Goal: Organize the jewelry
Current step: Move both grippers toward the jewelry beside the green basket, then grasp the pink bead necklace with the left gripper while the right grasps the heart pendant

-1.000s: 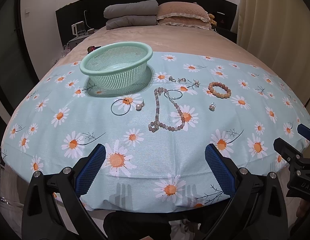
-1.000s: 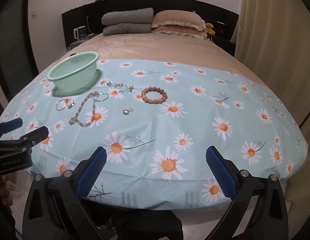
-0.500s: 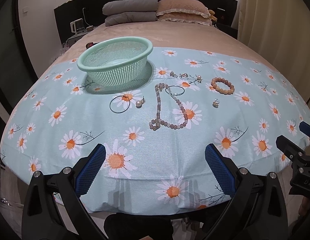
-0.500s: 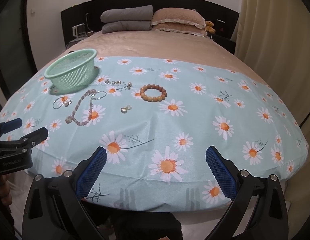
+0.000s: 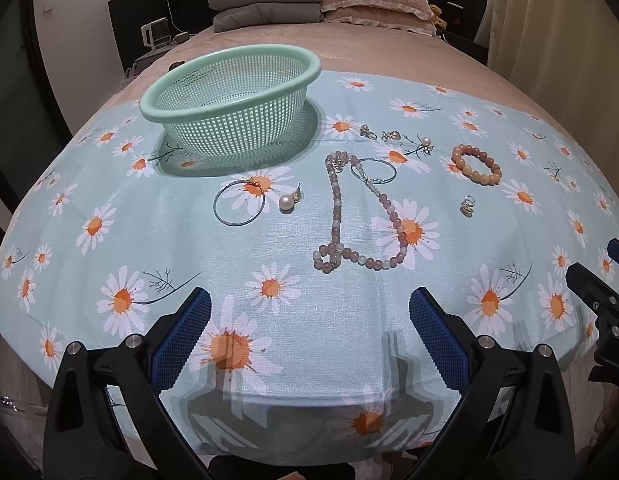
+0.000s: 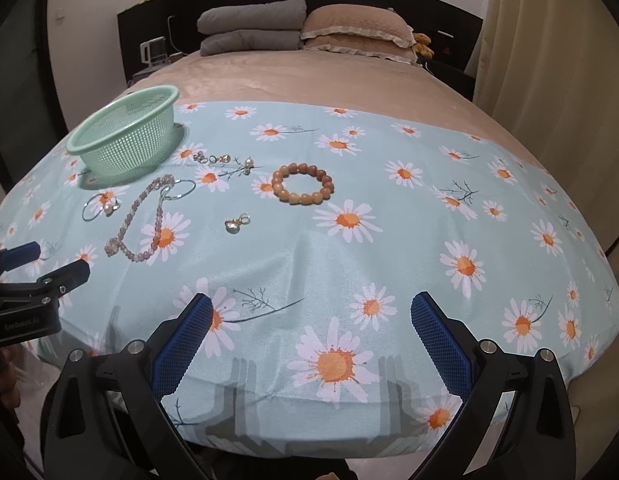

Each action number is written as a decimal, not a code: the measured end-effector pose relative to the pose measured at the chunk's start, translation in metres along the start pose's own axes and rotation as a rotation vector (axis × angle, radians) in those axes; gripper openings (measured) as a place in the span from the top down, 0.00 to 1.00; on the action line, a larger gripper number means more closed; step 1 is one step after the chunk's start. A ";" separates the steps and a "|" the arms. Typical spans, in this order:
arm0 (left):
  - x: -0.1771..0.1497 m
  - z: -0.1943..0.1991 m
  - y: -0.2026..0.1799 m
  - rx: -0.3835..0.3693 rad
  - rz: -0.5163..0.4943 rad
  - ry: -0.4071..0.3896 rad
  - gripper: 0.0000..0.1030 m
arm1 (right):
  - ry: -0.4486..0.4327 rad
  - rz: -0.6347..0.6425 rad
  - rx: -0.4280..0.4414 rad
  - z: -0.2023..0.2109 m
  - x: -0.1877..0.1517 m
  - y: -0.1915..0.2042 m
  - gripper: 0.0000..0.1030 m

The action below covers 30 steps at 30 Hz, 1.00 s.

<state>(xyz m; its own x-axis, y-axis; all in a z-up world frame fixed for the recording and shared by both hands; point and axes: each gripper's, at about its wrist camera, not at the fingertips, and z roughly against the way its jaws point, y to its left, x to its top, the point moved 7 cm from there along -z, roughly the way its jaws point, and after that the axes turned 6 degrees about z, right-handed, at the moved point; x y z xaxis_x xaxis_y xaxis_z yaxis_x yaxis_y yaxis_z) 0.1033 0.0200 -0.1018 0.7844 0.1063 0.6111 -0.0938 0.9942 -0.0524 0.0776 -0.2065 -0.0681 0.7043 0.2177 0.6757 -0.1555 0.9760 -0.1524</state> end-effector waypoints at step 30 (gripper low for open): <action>0.017 -0.081 0.003 -0.014 -0.069 -0.035 0.04 | -0.039 0.065 0.121 -0.107 0.019 0.051 0.06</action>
<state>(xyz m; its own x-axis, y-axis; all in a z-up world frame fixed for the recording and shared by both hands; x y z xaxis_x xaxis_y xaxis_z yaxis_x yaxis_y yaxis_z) 0.1662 0.0263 -0.1551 0.7669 0.0369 0.6407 -0.0315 0.9993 -0.0199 0.1575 -0.1525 -0.1399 0.6626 0.2782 0.6954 -0.2842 0.9524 -0.1102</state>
